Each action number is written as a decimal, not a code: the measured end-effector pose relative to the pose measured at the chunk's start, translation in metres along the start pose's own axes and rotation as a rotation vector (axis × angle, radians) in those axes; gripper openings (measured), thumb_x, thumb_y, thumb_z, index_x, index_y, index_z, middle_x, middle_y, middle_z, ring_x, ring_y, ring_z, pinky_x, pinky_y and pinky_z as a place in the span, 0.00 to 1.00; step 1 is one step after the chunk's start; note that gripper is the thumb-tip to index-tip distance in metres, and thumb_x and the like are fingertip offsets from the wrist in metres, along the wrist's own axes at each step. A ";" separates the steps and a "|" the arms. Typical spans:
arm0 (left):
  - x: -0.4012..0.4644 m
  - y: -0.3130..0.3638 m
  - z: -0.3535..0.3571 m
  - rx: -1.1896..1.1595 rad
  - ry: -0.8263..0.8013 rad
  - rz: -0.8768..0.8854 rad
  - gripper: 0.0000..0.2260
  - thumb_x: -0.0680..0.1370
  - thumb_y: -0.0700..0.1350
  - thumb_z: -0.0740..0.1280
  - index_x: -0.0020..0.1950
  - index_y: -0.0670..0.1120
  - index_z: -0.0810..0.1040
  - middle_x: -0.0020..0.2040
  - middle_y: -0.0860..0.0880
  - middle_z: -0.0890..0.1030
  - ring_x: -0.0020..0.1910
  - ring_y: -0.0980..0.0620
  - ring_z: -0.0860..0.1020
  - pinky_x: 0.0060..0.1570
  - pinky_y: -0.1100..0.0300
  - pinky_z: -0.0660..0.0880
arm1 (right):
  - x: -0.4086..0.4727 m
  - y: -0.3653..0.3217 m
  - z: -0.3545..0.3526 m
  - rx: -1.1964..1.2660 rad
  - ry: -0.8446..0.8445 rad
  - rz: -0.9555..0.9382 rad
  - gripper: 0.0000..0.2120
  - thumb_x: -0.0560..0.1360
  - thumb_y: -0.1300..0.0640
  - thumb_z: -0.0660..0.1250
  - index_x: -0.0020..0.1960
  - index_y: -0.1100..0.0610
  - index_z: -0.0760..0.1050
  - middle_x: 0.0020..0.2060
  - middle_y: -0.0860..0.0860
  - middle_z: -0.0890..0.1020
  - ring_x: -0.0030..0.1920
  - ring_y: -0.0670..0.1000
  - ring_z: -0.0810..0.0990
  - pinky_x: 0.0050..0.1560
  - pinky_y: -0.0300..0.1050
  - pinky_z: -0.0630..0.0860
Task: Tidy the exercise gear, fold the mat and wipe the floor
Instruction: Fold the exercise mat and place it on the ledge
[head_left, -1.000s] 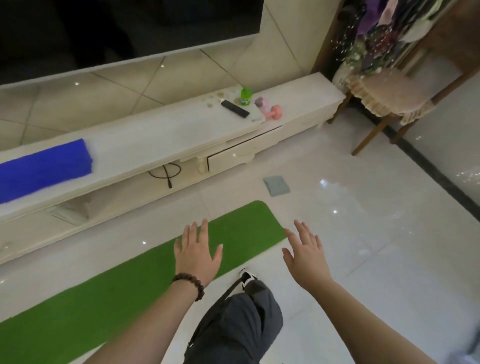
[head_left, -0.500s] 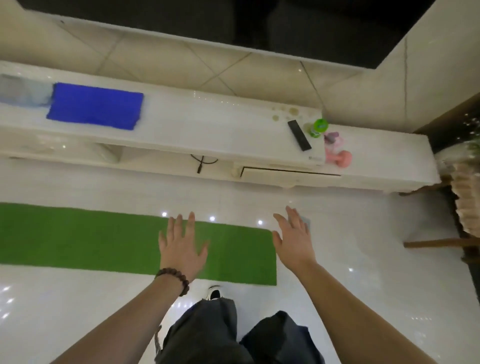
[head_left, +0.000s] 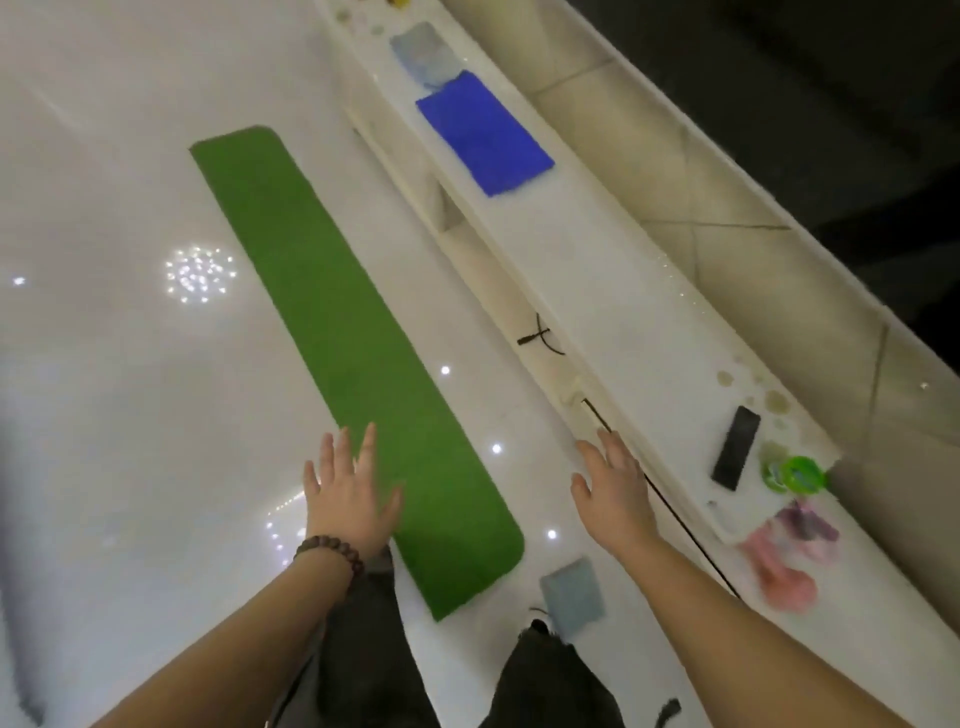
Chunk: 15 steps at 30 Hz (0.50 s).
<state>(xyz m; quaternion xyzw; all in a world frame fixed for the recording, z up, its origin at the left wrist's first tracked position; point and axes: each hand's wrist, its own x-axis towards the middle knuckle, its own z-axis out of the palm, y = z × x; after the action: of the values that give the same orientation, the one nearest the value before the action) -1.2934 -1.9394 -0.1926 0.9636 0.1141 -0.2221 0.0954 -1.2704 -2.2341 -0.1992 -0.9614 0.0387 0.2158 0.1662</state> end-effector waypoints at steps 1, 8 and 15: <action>-0.019 0.002 0.011 -0.043 -0.004 -0.061 0.34 0.80 0.60 0.54 0.79 0.51 0.42 0.80 0.44 0.47 0.78 0.44 0.42 0.75 0.44 0.45 | -0.002 0.007 0.000 -0.030 -0.023 -0.042 0.22 0.79 0.56 0.58 0.73 0.54 0.63 0.76 0.56 0.56 0.76 0.55 0.52 0.74 0.55 0.53; -0.114 0.003 0.071 -0.113 -0.084 -0.298 0.33 0.81 0.60 0.52 0.79 0.50 0.38 0.80 0.44 0.45 0.78 0.44 0.42 0.76 0.46 0.47 | -0.017 0.021 0.032 -0.110 -0.145 -0.227 0.22 0.79 0.57 0.59 0.72 0.56 0.65 0.75 0.57 0.58 0.76 0.56 0.53 0.74 0.53 0.54; -0.125 -0.032 0.104 -0.253 -0.067 -0.378 0.33 0.81 0.58 0.53 0.79 0.50 0.40 0.80 0.44 0.45 0.78 0.44 0.41 0.76 0.46 0.46 | -0.015 0.011 0.082 -0.153 -0.204 -0.274 0.22 0.78 0.58 0.60 0.72 0.55 0.66 0.75 0.57 0.59 0.75 0.56 0.54 0.73 0.55 0.55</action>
<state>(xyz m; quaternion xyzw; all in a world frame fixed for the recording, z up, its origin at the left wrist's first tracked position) -1.4537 -1.9556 -0.2327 0.8975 0.3165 -0.2517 0.1760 -1.3182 -2.2168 -0.2660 -0.9407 -0.1263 0.2896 0.1237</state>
